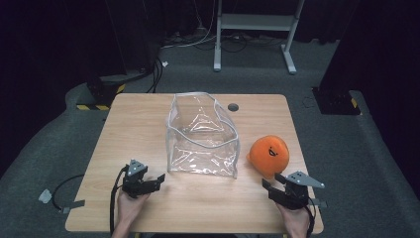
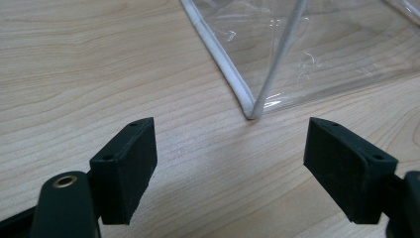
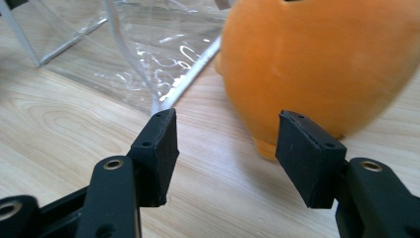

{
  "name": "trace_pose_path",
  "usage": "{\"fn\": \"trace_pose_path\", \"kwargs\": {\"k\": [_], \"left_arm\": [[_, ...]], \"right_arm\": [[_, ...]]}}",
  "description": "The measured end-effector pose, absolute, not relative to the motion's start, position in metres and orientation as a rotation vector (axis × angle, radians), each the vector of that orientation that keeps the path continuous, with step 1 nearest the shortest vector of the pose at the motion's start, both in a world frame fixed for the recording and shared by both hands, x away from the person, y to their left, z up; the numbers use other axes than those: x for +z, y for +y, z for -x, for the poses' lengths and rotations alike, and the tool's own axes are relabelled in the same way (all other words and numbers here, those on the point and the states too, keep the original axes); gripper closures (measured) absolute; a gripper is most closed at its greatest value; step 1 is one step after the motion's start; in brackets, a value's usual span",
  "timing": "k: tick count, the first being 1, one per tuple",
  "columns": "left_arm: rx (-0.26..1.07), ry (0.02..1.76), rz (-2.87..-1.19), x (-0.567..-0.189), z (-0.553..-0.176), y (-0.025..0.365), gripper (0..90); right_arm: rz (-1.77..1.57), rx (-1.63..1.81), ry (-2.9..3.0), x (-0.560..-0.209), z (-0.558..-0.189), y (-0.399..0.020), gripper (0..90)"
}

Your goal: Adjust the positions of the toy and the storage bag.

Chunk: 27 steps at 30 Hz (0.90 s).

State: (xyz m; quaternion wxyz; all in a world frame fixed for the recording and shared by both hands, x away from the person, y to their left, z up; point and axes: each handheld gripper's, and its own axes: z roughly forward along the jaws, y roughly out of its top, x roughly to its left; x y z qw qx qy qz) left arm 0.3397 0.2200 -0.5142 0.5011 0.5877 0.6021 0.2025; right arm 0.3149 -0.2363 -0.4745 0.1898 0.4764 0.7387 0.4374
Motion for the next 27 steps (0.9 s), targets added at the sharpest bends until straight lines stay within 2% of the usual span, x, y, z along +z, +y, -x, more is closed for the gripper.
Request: {"fn": "trace_pose_path", "kwargs": {"k": [20, 27], "left_arm": [[0.469, 1.427, -1.434, -0.508, -0.347, 0.21, 27.2], [0.445, 1.418, -1.423, -0.505, -0.354, 0.205, 32.1]], "right_arm": [[-1.242, 1.274, 2.2, -0.471, -0.341, -0.195, 41.2], [-1.228, 1.278, 2.239, -0.472, -0.352, -0.182, 41.9]]}}
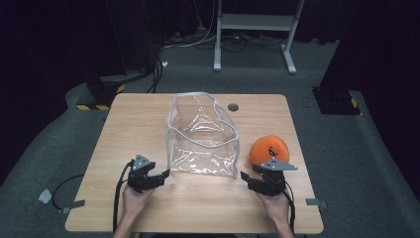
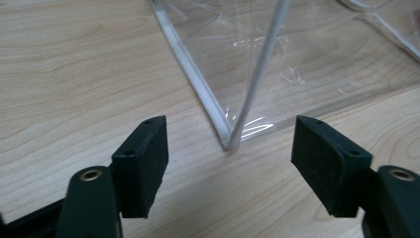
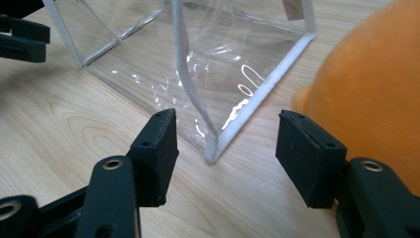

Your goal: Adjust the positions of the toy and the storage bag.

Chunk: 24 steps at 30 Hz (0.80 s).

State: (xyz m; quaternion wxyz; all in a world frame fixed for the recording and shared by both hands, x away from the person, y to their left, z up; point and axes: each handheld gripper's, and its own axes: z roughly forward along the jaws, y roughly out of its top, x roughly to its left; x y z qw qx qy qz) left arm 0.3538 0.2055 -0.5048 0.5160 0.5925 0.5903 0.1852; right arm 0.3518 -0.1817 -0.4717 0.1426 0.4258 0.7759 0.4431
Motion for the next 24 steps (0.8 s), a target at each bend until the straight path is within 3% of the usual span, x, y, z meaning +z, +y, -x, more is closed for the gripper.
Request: {"fn": "trace_pose_path", "kwargs": {"k": [14, 24], "left_arm": [[0.429, 1.397, -1.438, -0.5, -0.363, 0.198, 43.1], [0.411, 1.397, -1.426, -0.502, -0.368, 0.196, 58.4]], "right_arm": [[-1.179, 1.317, 2.294, -0.472, -0.368, -0.157, 52.7], [-1.156, 1.283, 2.304, -0.471, -0.374, -0.148, 68.6]]}}
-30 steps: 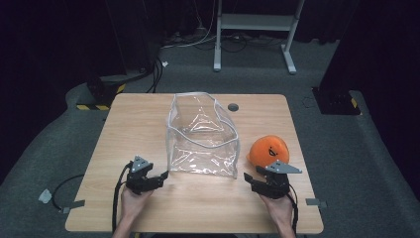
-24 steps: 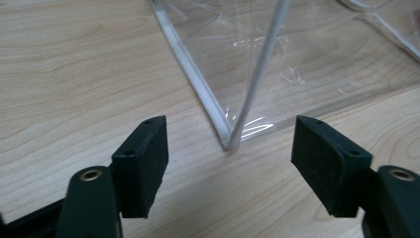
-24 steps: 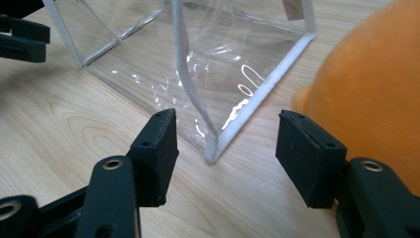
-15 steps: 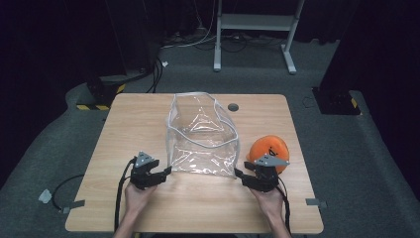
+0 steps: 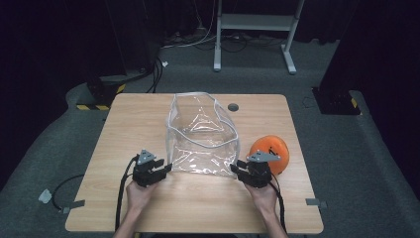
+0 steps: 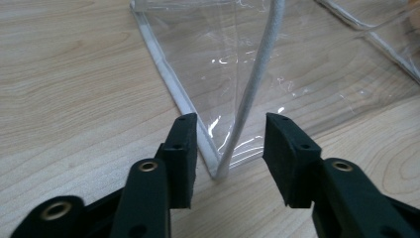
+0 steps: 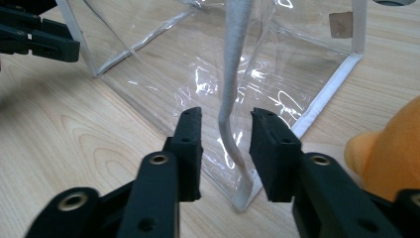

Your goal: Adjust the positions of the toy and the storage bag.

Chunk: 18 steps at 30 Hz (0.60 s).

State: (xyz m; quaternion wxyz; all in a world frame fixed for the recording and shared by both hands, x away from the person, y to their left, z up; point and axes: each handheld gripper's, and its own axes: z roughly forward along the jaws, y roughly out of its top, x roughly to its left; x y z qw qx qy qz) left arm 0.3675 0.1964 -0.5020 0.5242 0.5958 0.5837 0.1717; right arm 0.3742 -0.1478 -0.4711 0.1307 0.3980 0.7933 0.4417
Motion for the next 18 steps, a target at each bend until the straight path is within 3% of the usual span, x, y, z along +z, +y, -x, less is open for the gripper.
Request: {"fn": "trace_pose_path", "kwargs": {"k": [6, 18], "left_arm": [[0.412, 1.391, -1.444, -0.5037, -0.3692, 0.1941, 67.2], [0.399, 1.378, -1.473, -0.5031, -0.3736, 0.191, 78.5]], "right_arm": [[-1.146, 1.246, 2.313, -0.4724, -0.3761, -0.144, 81.7], [-1.12, 1.229, 2.307, -0.472, -0.3753, -0.1434, 86.9]]}}
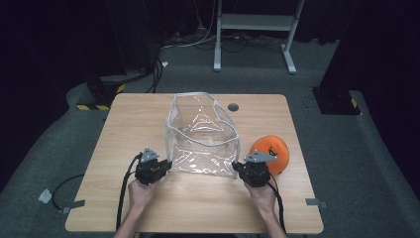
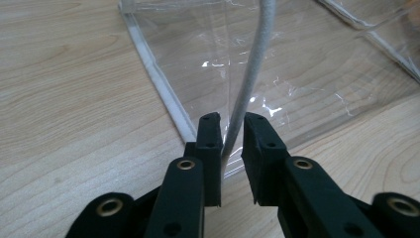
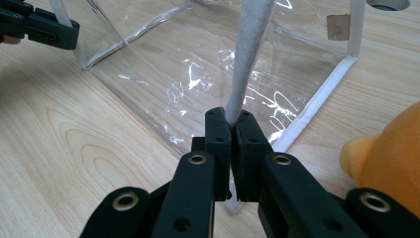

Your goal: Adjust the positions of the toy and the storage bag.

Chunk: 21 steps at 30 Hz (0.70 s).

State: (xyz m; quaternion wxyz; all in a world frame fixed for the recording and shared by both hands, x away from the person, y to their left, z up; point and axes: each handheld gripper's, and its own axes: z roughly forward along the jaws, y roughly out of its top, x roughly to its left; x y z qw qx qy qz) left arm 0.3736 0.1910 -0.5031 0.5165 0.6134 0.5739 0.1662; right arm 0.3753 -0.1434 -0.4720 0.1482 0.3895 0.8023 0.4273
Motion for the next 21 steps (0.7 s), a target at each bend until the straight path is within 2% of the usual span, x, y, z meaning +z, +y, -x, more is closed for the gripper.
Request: {"fn": "trace_pose_path", "kwargs": {"k": [11, 21], "left_arm": [[0.397, 1.365, -1.508, -0.5018, -0.3751, 0.189, 84.5], [0.389, 1.357, -1.517, -0.5018, -0.3778, 0.1847, 85.5]], "right_arm": [[-1.116, 1.227, 2.306, -0.4719, -0.3751, -0.1434, 87.2], [-1.123, 1.215, 2.296, -0.4712, -0.3751, -0.146, 87.3]]}}
